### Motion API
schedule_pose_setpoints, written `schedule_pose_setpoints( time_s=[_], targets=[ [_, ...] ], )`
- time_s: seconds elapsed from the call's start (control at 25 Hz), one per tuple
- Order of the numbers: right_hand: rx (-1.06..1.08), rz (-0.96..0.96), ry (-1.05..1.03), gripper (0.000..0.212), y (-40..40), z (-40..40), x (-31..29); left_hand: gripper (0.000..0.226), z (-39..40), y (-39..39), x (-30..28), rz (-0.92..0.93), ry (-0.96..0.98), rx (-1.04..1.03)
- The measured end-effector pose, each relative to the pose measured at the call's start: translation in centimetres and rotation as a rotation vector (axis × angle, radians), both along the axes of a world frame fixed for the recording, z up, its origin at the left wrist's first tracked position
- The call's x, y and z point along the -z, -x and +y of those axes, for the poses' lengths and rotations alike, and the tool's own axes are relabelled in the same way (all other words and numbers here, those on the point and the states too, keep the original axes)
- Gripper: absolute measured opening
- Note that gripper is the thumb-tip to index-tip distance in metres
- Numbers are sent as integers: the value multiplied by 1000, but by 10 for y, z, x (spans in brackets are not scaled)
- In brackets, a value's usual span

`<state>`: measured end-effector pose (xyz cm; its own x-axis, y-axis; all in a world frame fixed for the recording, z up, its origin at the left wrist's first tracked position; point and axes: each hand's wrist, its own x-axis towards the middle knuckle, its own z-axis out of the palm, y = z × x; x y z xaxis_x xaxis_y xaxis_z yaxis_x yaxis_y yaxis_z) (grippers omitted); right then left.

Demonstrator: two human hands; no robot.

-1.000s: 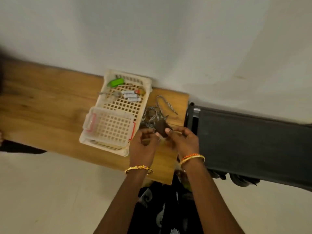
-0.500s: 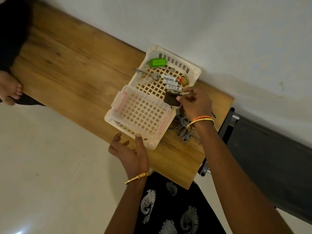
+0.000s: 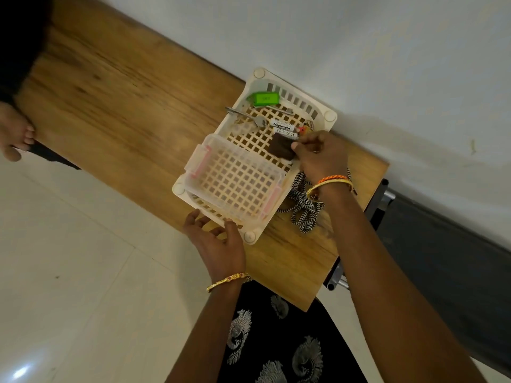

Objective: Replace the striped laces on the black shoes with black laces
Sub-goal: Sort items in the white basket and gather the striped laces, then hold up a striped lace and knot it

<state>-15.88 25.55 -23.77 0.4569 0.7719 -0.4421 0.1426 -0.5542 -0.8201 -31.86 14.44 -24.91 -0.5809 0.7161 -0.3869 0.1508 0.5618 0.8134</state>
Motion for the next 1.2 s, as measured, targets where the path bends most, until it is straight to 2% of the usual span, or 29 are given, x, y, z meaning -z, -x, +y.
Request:
schedule_pose_setpoints(
  time_s=[0.16, 0.24, 0.36, 0.48, 0.6, 0.68, 0.72, 0.76, 0.84, 0.96, 1.04, 1.12, 1.2],
  targets=[
    [-363, -505, 13, 19, 6, -6, 9, 52, -1, -2, 0, 7, -17, 4],
    [-369, -563, 34, 21, 4, -6, 10, 53, -2, -2, 0, 8, -18, 12],
    [-297, -463, -77, 17, -5, -9, 8, 53, -3, -1, 1, 8, -12, 28],
    [-85, -385, -183, 12, -30, -26, 3, 48, -5, 3, 2, 21, -15, 35],
    [33, -410, -84, 10, -61, -57, 5, 28, -15, 4, 2, -3, -64, 6],
    [-90, -458, 32, 15, -73, -75, 14, 9, -30, 0, -1, -19, -39, 13],
    [-172, -478, 79, 21, -76, -81, 21, 1, -38, -4, -2, -35, -24, 63],
    [-233, -486, 112, 28, -77, -85, 28, 10, -47, -8, -4, -39, -36, 157],
    [-227, -489, 125, 37, -74, -87, 41, 27, -63, -17, -4, -63, -91, 491],
    [-150, -550, 74, 26, -70, -84, 55, 27, -65, -40, 5, -55, -79, 913],
    [-100, -547, 78, 16, -70, -82, 55, 13, -50, -62, 8, -25, -64, 998],
    [14, -413, 111, 12, -71, -83, 45, 18, -27, -83, 6, 6, -46, 1001],
    [198, -75, 143, 6, -72, -90, 23, 31, -4, -94, 5, 42, -56, 998]
  ],
)
